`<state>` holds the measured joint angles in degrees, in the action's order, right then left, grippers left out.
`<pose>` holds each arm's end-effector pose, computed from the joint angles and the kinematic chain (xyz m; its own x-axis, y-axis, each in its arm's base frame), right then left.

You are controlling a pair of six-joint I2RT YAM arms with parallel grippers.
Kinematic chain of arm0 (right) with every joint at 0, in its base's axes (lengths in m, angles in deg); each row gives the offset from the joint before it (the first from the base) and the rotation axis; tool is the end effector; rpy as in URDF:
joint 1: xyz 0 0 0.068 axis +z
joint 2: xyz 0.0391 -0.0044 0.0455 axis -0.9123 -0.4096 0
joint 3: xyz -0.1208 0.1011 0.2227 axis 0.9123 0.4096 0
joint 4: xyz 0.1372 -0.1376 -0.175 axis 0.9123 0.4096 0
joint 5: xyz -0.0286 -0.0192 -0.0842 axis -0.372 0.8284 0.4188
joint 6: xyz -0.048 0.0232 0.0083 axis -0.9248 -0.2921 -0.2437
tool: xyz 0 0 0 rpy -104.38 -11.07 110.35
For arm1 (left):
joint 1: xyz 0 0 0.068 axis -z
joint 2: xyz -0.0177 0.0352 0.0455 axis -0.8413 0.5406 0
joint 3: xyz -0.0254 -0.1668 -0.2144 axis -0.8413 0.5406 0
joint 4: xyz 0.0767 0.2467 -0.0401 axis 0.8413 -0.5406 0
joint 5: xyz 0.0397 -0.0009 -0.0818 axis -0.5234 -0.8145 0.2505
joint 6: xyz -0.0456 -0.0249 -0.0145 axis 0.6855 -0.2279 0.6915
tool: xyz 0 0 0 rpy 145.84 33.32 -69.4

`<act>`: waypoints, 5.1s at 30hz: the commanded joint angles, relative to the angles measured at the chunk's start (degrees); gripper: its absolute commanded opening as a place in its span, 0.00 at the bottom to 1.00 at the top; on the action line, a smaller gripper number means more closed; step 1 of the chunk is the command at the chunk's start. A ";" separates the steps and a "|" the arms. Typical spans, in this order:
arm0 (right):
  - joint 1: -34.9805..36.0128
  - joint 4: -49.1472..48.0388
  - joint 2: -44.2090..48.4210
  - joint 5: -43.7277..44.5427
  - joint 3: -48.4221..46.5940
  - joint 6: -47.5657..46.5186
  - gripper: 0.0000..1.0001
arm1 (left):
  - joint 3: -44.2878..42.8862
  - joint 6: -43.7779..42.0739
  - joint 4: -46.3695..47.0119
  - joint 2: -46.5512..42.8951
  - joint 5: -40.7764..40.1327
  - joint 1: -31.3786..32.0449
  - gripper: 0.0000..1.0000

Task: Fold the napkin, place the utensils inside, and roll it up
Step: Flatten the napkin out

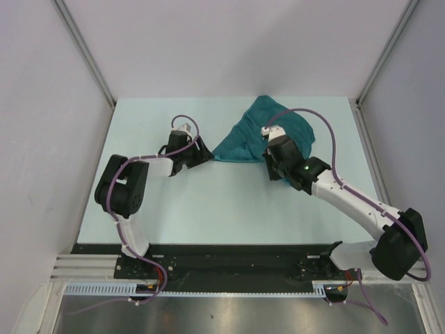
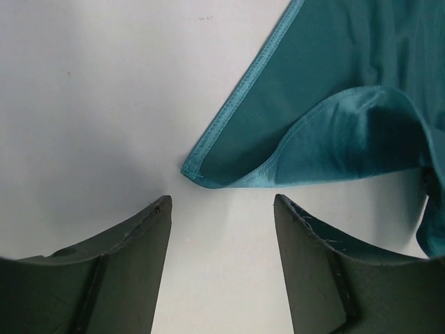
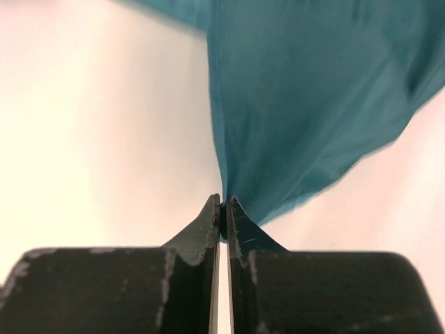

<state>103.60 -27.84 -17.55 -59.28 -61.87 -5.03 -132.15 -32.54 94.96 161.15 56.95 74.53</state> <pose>0.2303 0.1666 0.2969 -0.5978 -0.2696 -0.7549 -0.3488 0.9354 -0.0579 0.3606 -0.1201 0.1426 -0.7470 -0.3866 -0.5409 -0.0006 0.8139 -0.5809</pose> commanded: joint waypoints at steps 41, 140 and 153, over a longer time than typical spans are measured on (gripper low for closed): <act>5.99 13.04 16.20 -2.41 12.96 14.17 0.00 | -8.61 -5.68 -15.12 8.02 -8.85 4.63 0.33; 2.47 8.74 19.45 18.32 -2.95 6.61 0.00 | 0.44 -14.56 2.28 -15.78 -11.47 5.60 0.00; 4.66 11.53 17.87 13.85 -1.20 7.39 0.00 | -0.96 -13.41 -6.24 -9.13 -6.99 5.16 0.58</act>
<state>106.33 -19.43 0.96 -42.71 -65.24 -0.18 -132.11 -46.47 92.49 148.41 49.28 79.97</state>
